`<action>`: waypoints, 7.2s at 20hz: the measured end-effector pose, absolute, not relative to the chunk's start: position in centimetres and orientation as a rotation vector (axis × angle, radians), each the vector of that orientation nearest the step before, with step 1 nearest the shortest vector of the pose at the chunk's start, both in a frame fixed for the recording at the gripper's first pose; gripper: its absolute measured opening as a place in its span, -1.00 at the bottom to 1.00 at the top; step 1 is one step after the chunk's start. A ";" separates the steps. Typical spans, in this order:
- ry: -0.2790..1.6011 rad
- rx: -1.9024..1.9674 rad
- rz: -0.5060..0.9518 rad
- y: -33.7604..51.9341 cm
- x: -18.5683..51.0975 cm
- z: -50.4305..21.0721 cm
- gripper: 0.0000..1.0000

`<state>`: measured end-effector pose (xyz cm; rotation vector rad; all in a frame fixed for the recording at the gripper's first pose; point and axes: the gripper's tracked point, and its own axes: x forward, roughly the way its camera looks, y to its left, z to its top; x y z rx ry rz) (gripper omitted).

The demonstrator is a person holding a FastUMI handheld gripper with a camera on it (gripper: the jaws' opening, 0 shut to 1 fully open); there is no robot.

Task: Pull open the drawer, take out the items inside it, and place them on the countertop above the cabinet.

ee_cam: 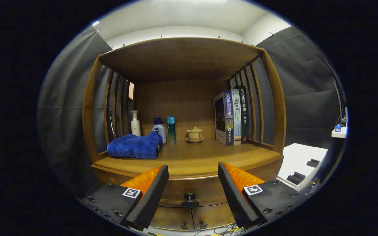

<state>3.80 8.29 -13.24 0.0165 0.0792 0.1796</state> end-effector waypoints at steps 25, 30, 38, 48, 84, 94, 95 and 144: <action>0.233 0.036 0.205 8.8 6.4 -24.1 0.21; 0.232 0.031 0.199 8.7 6.2 -24.2 -0.08; 0.226 -0.001 0.185 8.8 5.7 -24.2 -0.37; 0.229 0.008 0.181 7.5 0.0 -23.8 -0.37; 0.275 -0.024 0.171 5.4 -13.1 -24.1 -0.55; 0.304 -0.057 0.113 4.0 -13.2 -18.5 0.54; 0.297 -0.051 0.117 4.2 -13.0 -17.7 0.68; 1.111 -0.054 0.154 8.7 4.8 -23.2 0.79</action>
